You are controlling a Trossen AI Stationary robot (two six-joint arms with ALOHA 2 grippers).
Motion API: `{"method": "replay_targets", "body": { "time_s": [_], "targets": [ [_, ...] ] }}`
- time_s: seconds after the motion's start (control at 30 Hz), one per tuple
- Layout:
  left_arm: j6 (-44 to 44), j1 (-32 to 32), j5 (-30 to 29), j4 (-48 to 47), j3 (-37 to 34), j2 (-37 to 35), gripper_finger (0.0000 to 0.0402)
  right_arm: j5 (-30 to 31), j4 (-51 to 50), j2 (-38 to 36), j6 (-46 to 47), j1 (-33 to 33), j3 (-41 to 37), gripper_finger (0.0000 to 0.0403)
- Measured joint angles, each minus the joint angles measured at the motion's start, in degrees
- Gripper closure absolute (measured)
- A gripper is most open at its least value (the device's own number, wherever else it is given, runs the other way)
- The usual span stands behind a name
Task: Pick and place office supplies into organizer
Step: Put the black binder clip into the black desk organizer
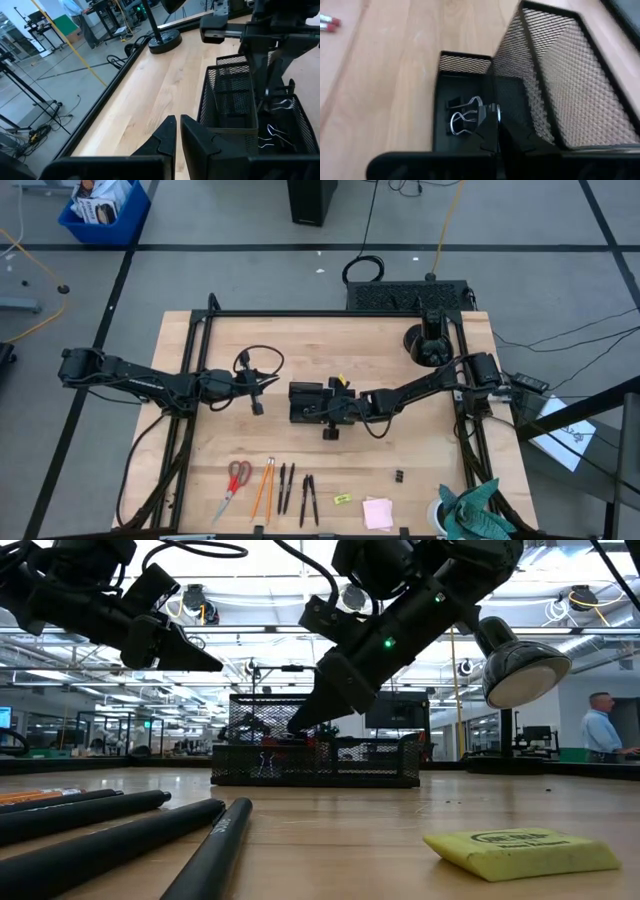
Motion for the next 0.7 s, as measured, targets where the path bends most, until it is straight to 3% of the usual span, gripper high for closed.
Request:
{"method": "replay_targets", "body": {
  "time_s": [0.27,0.7],
  "targets": [
    [0.19,0.02,-0.01,-0.02,0.0,0.0,0.0369,-0.15,-0.14,0.0,-0.53,0.0,0.0,0.0398],
    [0.29,0.0,-0.01,0.0,0.0,0.0,0.0369,-2.83,0.3,0.0,0.18,0.0,0.0,0.0338]
  ]
}}
